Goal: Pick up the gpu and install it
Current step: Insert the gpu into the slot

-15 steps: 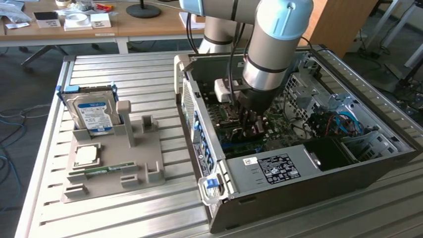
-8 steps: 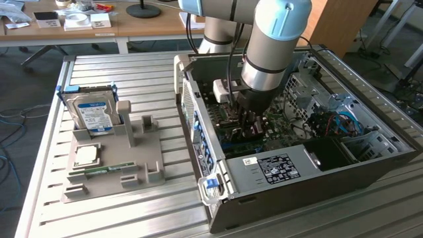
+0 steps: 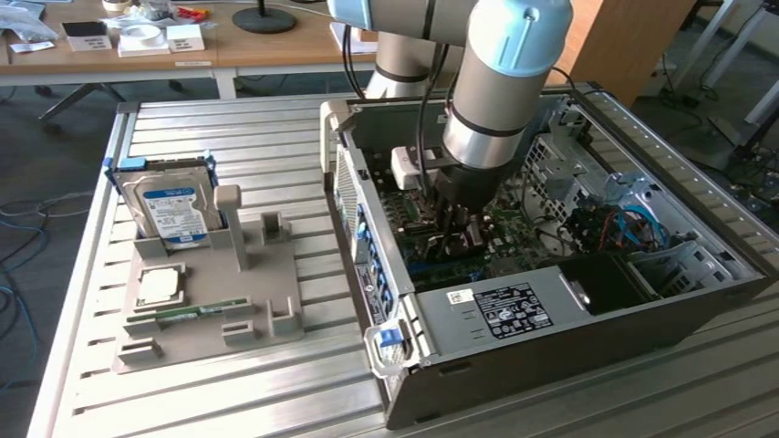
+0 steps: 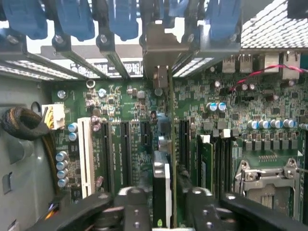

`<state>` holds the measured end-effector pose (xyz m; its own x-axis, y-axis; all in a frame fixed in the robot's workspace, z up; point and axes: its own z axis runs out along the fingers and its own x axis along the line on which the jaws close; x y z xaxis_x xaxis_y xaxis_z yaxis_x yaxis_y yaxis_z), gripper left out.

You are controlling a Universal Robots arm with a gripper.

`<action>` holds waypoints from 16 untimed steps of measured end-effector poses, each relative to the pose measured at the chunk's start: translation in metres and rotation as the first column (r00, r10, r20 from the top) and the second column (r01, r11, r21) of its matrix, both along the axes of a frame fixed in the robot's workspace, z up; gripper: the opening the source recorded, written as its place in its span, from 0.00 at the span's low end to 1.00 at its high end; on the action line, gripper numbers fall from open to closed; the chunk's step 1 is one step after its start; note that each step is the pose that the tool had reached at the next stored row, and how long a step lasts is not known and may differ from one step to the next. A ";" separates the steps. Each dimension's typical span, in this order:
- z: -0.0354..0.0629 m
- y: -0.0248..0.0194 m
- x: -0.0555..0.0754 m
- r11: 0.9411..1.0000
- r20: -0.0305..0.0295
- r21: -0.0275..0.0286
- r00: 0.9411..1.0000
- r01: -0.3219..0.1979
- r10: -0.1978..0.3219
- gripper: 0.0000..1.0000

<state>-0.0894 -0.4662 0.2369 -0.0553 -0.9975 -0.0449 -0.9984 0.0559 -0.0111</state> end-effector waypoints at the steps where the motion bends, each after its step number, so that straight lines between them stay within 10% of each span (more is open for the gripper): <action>1: 0.0002 0.0000 0.000 1.000 0.000 0.000 1.000 -0.001 0.001 0.33; 16: 0.0173 0.0002 0.000 1.000 0.000 -0.001 1.000 -0.001 0.001 0.40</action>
